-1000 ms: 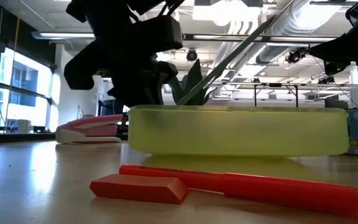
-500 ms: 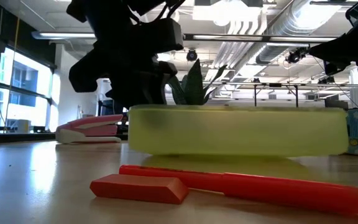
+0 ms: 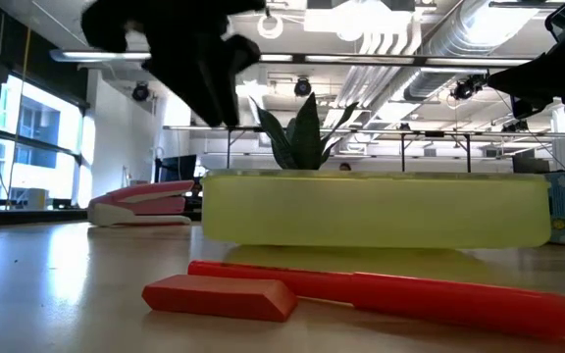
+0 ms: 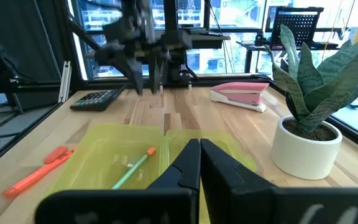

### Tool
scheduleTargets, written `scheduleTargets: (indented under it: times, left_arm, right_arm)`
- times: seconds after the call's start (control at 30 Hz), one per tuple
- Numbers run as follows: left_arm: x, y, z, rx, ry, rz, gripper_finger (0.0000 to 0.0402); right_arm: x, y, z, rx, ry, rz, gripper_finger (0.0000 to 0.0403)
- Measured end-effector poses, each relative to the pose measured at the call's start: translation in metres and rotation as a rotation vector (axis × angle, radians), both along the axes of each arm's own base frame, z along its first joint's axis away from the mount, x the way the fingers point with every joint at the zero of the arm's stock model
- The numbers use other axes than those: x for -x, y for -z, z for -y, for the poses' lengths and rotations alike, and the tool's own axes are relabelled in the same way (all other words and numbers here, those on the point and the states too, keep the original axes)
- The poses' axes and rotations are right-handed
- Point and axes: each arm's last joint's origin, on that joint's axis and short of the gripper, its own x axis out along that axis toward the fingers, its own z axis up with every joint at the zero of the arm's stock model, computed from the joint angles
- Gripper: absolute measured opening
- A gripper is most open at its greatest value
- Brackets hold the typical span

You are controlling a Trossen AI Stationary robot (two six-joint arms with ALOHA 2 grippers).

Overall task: Pack school essentials
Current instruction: Put the yellow pencil into the supply box

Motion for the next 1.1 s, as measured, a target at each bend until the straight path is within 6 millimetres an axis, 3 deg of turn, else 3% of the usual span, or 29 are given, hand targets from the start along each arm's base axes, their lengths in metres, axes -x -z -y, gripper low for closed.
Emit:
scheduleTargets:
  times: [0.23, 0.53, 0.7, 0.87, 1.1]
  left_arm:
    - [0.022, -0.03, 0.003, 0.134, -0.004, 0.13, 0.0126]
    - [0.075, 0.003, -0.005, 0.19, -0.121, 0.224, 0.0126]
    - [0.092, 0.01, -0.009, 0.194, -0.158, 0.293, 0.0126]
    - [0.1, 0.007, -0.01, 0.194, -0.164, 0.333, 0.0126]
    - [0.097, 0.003, -0.01, 0.192, -0.179, 0.384, 0.0126]
  right_arm:
    - [0.0, 0.0, 0.0, 0.0, 0.0, 0.0, 0.0]
    - [-0.001, 0.001, 0.0, 0.012, 0.0, -0.007, 0.0]
    - [-0.001, 0.001, 0.0, 0.05, -0.004, -0.013, 0.0]
    - [-0.001, -0.001, -0.001, 0.039, 0.006, 0.006, 0.0]
    - [-0.001, -0.003, -0.001, -0.124, 0.013, 0.036, 0.0]
